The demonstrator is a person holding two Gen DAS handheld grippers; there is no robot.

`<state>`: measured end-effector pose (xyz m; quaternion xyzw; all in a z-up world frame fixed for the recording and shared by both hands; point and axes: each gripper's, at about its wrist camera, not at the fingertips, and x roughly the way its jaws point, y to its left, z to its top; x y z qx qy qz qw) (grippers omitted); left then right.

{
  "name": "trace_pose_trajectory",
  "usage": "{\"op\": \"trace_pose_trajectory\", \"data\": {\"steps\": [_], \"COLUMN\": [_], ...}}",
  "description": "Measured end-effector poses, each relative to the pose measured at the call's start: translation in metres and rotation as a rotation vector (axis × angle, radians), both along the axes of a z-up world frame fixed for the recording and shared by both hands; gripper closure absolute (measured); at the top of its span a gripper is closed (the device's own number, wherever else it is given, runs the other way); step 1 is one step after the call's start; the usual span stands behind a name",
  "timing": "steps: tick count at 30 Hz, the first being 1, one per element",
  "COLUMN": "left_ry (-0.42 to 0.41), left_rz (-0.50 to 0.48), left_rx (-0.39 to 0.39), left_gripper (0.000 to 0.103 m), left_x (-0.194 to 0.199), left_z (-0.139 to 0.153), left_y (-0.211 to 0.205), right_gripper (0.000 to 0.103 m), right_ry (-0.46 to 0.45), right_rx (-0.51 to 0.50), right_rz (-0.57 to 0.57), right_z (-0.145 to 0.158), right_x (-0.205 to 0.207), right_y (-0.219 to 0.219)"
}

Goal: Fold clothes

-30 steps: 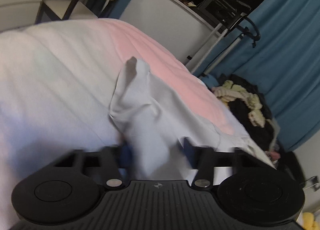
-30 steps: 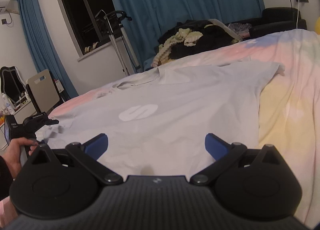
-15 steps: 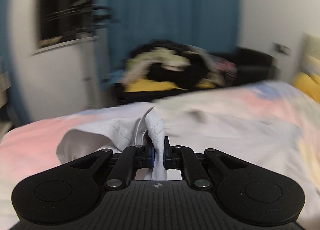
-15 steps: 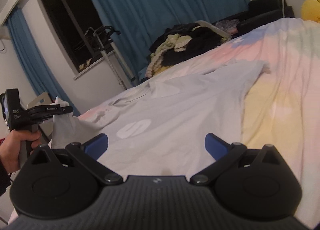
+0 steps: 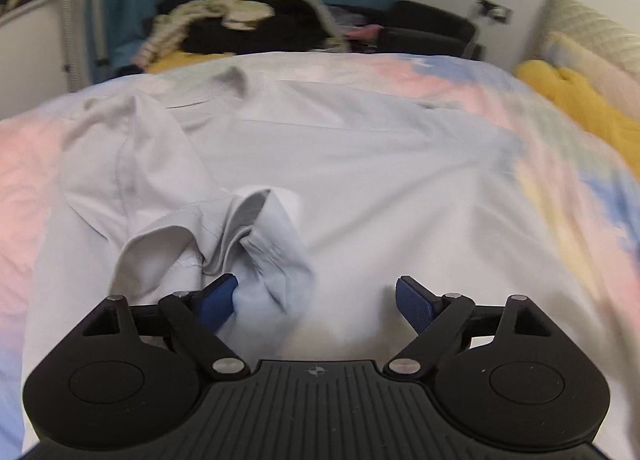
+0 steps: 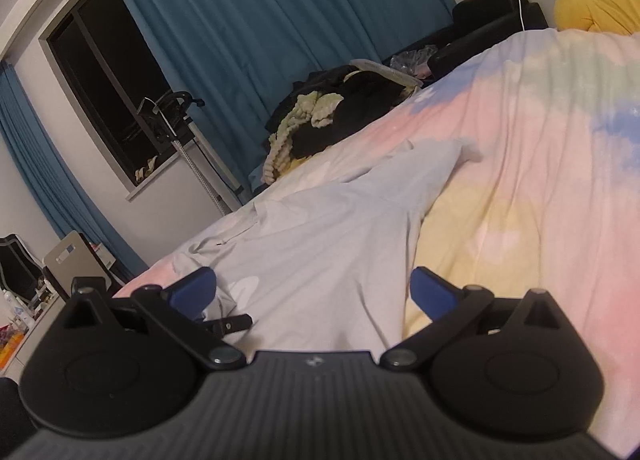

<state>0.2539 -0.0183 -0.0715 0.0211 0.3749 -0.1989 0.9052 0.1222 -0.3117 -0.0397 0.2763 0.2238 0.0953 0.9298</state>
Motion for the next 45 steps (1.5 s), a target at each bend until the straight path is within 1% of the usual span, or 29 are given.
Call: {"op": "trace_pose_trajectory", "data": {"steps": [2,4,5,8,11,13,15,16,18,20,21,22,23,24,25,26,27,28,29,30,32,34,35,37,39,41,43,44,45], "left_ry": [-0.008,-0.012,-0.006,0.086,0.066,0.062,0.061,0.072,0.109,0.135,0.146,0.156,0.163,0.170,0.180,0.193,0.195,0.179,0.152,0.127,0.079,0.044,0.037,0.030,0.040,0.057,0.065,0.071,0.078], "left_rz": [-0.020,-0.020,-0.002,0.087,0.169,0.236,0.331,0.380,0.454,0.484,0.491,0.494,0.480,0.466,0.453,0.444,0.439,0.423,0.398,0.378,0.338,0.296,0.279,0.248,0.227,0.213,0.212,0.206,0.197], "left_rx": [-0.051,-0.129,-0.172,-0.307,-0.409,-0.444,-0.441,-0.442,-0.476,-0.504,-0.507,-0.501,-0.498,-0.492,-0.471,-0.441,-0.416,-0.414,-0.422,-0.413,-0.389,-0.313,-0.283,-0.227,-0.161,-0.108,-0.069,-0.074,-0.091], "left_gripper": [0.015,0.015,0.015,0.015,0.015,0.015,0.015,0.016,0.016,0.018,0.024,0.029,0.043,0.063,0.079,0.099,0.100,0.100,0.099,0.099,0.099,0.099,0.099,0.099,0.099,0.099,0.097,0.094,0.085], "left_x": [-0.008,-0.012,-0.012,-0.004,-0.004,-0.004,-0.001,0.002,0.009,0.014,0.016,0.019,0.023,0.026,0.030,0.036,0.042,0.048,0.055,0.063,0.080,0.100,0.109,0.126,0.137,0.136,0.135,0.133,0.130], "left_z": [0.012,0.025,0.028,0.026,0.024,0.024,0.019,0.016,0.008,0.005,0.005,0.005,0.006,0.008,0.011,0.013,0.018,0.025,0.035,0.044,0.063,0.073,0.072,0.061,0.040,0.012,-0.005,-0.009,-0.009], "left_y": [0.009,0.023,0.033,0.063,0.088,0.102,0.111,0.115,0.121,0.121,0.119,0.115,0.110,0.104,0.098,0.090,0.083,0.076,0.068,0.057,0.035,0.007,-0.005,-0.024,-0.039,-0.042,-0.039,-0.035,-0.029], "right_gripper": [0.000,0.000,0.000,0.000,0.000,0.000,0.000,0.000,0.000,0.000,0.000,0.000,0.000,0.000,0.000,0.000,0.000,0.000,0.000,0.000,0.000,0.000,0.000,0.000,0.000,0.000,0.000,0.000,0.000], "right_ry": [-0.001,-0.001,0.000,0.013,0.028,0.036,0.030,0.033,0.047,0.059,0.066,0.076,0.085,0.086,0.085,0.080,0.073,0.067,0.069,0.074,0.085,0.081,0.072,0.056,0.060,0.058,0.055,0.053,0.051], "right_rx": [-0.003,-0.005,-0.008,-0.021,-0.035,-0.065,-0.101,-0.119,-0.159,-0.206,-0.226,-0.239,-0.240,-0.230,-0.219,-0.218,-0.220,-0.223,-0.240,-0.261,-0.264,-0.247,-0.251,-0.272,-0.280,-0.282,-0.284,-0.285,-0.289], "right_rz": [0.014,0.021,0.020,0.013,0.020,0.031,0.045,0.054,0.073,0.098,0.104,0.109,0.116,0.118,0.118,0.115,0.110,0.106,0.096,0.083,0.078,0.092,0.096,0.100,0.105,0.113,0.121,0.124,0.131], "right_z": [0.001,0.003,0.002,-0.001,-0.005,-0.008,-0.013,-0.016,-0.023,-0.028,-0.030,-0.031,-0.031,-0.031,-0.030,-0.030,-0.029,-0.029,-0.032,-0.035,-0.041,-0.046,-0.047,-0.049,-0.051,-0.054,-0.057,-0.059,-0.060], "right_x": [-0.002,-0.003,-0.003,0.000,0.004,0.005,0.008,0.010,0.015,0.018,0.019,0.019,0.019,0.018,0.018,0.017,0.016,0.016,0.017,0.018,0.022,0.026,0.026,0.028,0.029,0.030,0.032,0.032,0.034], "right_y": [0.002,0.004,0.004,0.006,0.010,0.016,0.022,0.027,0.036,0.044,0.048,0.050,0.051,0.050,0.049,0.049,0.049,0.048,0.049,0.050,0.051,0.053,0.055,0.058,0.060,0.060,0.061,0.061,0.062]}}
